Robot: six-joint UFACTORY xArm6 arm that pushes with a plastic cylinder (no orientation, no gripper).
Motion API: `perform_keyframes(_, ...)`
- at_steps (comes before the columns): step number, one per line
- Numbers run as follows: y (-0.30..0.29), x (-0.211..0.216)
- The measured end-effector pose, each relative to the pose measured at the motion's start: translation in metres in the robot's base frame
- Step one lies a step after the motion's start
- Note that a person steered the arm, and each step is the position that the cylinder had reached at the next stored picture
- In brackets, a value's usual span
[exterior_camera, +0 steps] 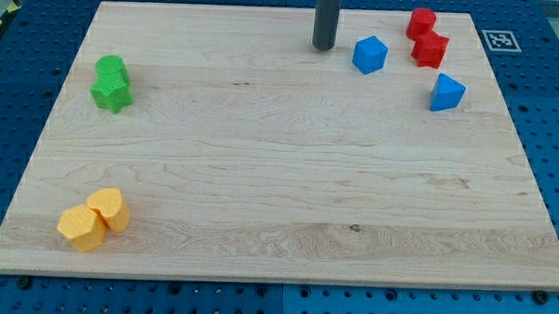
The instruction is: Place the blue cube towards the bottom left of the red star
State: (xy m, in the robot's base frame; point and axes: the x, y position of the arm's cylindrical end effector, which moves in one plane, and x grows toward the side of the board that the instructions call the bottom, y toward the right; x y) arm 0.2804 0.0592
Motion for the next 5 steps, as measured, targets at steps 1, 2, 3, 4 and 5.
perform_keyframes(1,0.025,0.013)
perform_keyframes(2,0.063,0.014)
perform_keyframes(3,0.096,0.014)
perform_keyframes(4,0.102,0.016)
perform_keyframes(5,0.099,0.027)
